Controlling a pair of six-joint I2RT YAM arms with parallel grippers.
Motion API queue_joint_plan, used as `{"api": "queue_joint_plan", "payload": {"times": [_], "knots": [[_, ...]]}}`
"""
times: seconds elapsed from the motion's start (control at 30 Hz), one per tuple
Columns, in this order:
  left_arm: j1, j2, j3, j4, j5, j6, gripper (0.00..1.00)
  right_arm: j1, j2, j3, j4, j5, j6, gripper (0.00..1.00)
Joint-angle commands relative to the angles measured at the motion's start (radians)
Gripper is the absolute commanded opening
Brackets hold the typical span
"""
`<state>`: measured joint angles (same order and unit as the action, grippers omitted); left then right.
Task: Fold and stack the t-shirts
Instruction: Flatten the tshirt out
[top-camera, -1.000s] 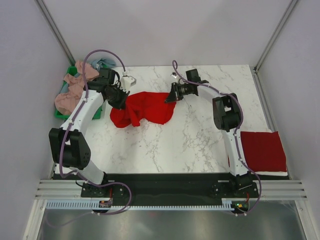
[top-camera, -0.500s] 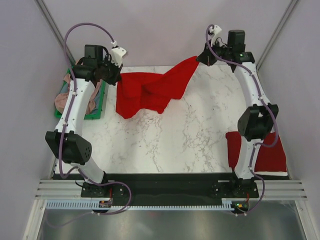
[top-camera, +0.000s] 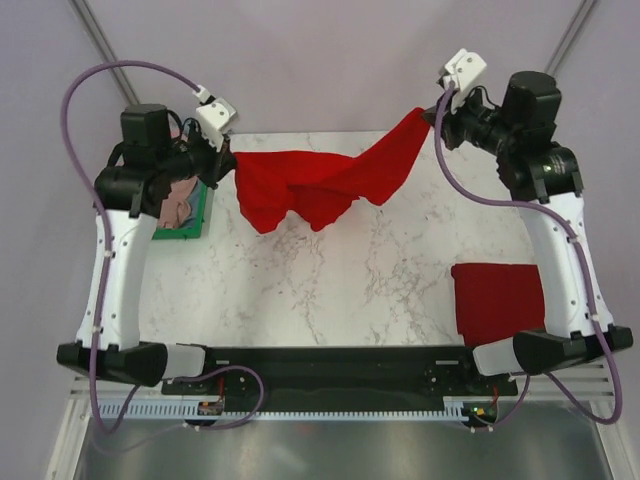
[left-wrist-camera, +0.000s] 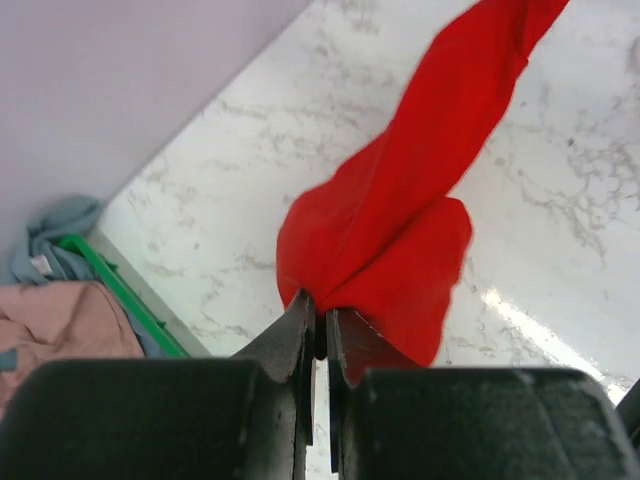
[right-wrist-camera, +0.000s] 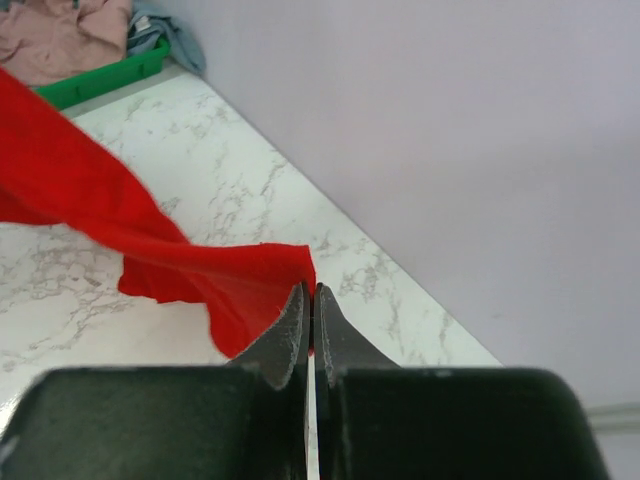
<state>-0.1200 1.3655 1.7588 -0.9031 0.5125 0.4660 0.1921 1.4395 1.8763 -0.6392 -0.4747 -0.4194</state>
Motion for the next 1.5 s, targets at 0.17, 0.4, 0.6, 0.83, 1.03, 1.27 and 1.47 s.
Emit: {"api": "queue_joint_plan", "payload": {"times": [0.17,0.4,0.6,0.83,1.03,1.27,1.47], "knots": [[-0.003,-0.243,-0.053,0.073,0.196,0.014,0.11,0.000,-0.203,-0.006,0.038,0.150,0.037,0.00],[-0.003,-0.204,-0.266,0.075,0.205,0.092,0.13,-0.002,-0.191,-0.140,0.073,0.130,0.001,0.00],[-0.003,0.011,-0.435,0.112,0.224,0.149,0.16,0.000,-0.142,-0.386,0.125,0.090,-0.035,0.00],[-0.004,0.453,-0.219,0.156,0.158,0.020,0.16,-0.002,0.048,-0.513,0.288,0.079,-0.019,0.00],[-0.007,0.665,0.025,0.185,0.054,0.003,0.23,-0.010,0.249,-0.407,0.354,0.081,-0.021,0.00],[-0.046,0.608,-0.006,0.204,-0.203,0.040,0.51,-0.034,0.395,-0.287,0.349,0.067,-0.013,0.00],[-0.231,0.314,-0.391,0.139,-0.323,0.042,0.45,-0.043,0.410,-0.299,0.352,0.056,0.007,0.00]]}}
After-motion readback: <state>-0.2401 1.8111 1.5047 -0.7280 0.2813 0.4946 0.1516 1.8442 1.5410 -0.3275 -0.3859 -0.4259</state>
